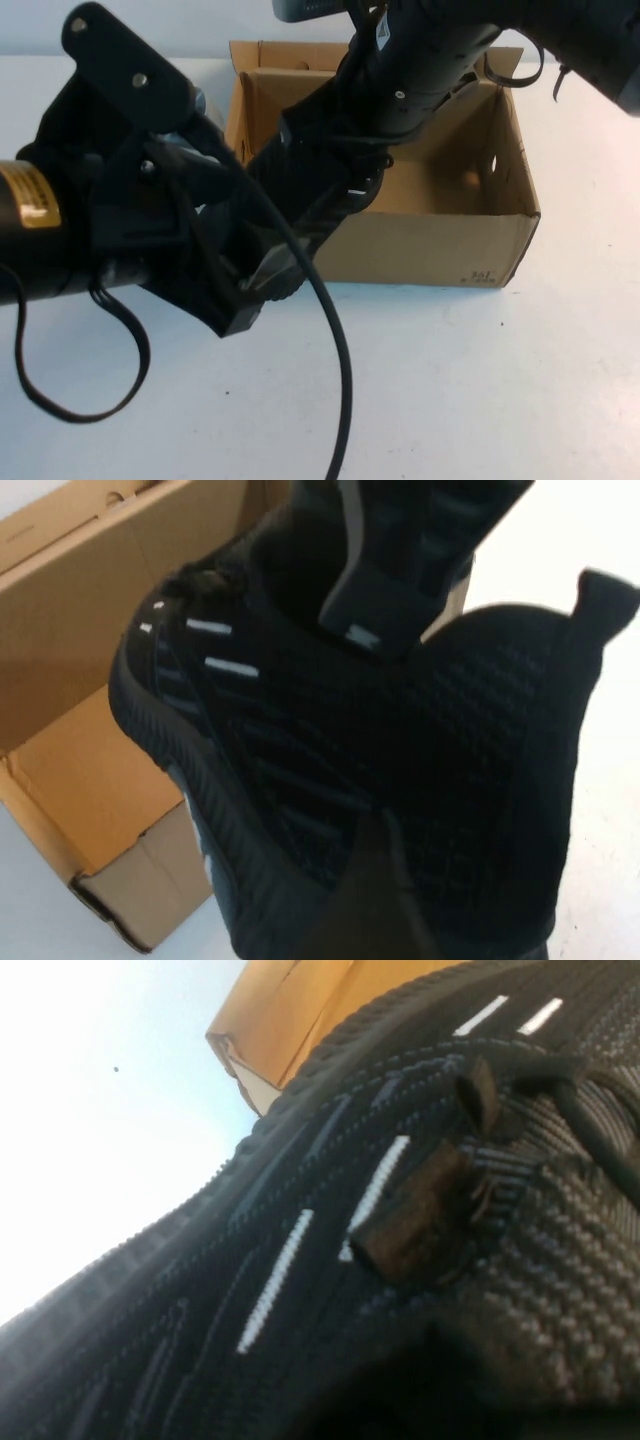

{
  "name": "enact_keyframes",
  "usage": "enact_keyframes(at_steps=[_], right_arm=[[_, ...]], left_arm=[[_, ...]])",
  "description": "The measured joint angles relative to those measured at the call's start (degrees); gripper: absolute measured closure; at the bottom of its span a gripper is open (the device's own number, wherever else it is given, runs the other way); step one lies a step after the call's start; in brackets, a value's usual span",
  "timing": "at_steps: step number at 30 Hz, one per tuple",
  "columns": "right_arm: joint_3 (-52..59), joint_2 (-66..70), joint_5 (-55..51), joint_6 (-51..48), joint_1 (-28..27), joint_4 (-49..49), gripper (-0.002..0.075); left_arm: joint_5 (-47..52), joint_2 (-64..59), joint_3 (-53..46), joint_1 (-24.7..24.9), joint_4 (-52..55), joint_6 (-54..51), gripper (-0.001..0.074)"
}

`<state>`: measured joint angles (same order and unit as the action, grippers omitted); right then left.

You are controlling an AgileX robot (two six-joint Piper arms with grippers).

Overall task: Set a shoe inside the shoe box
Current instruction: Hand over the shoe

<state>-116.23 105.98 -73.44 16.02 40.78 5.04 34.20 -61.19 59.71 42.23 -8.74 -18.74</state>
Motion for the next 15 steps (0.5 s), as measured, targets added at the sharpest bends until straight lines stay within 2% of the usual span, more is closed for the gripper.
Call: enact_keyframes(at_steps=[5, 15], right_arm=[[0.0, 0.5, 0.1, -0.1, 0.0, -0.2, 0.0674], [0.0, 0.5, 0.2, -0.2, 0.0, -2.2, 0.0674]], left_arm=[[-1.2, -0.1, 0.5, 0.0, 0.5, 0.1, 0.0182], [-2.3, -5.2, 0.7, 0.0, 3.3, 1.6, 0.0178]])
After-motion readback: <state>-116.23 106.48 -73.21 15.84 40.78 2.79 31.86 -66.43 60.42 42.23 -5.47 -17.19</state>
